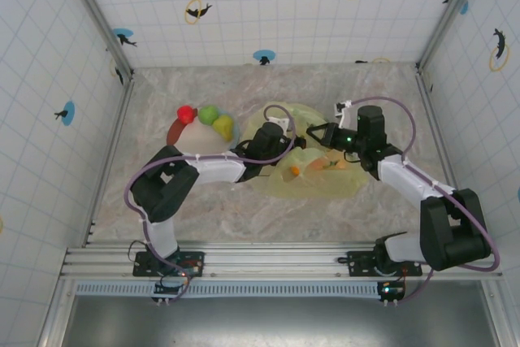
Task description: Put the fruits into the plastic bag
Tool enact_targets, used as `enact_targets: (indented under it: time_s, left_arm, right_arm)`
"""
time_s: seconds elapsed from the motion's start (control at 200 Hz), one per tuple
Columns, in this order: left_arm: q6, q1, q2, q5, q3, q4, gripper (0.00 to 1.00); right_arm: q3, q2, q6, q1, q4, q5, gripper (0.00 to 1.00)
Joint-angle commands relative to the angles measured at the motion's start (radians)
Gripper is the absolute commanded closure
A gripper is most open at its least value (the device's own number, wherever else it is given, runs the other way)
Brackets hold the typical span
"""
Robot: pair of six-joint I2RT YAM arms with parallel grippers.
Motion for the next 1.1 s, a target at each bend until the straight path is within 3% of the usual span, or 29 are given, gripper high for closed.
enact_targets:
  time_s: [0.0, 0.54, 0.946, 1.096]
  left_arm:
    - [-0.011, 0.000, 0.008, -0.011, 0.022, 0.022, 0.29]
    - [0.149, 0.001, -0.141, -0.043, -0.034, -0.135, 0.14]
    - [0.324, 0.028, -0.348, 0.039, -0.143, -0.367, 0.13]
    - [0.352, 0.075, -0.464, 0.042, -0.198, -0.434, 0.13]
  right_arm:
    - [-0.002, 0.006, -0.001, -0.012, 0.035, -0.010, 1.00]
    - [-0.024, 0.000, -0.011, -0.035, 0.027, -0.008, 1.00]
    - [-0.032, -0.009, -0.033, -0.055, 0.005, -0.011, 1.00]
    - [-0.036, -0.009, -0.040, -0.061, 0.000, -0.010, 1.00]
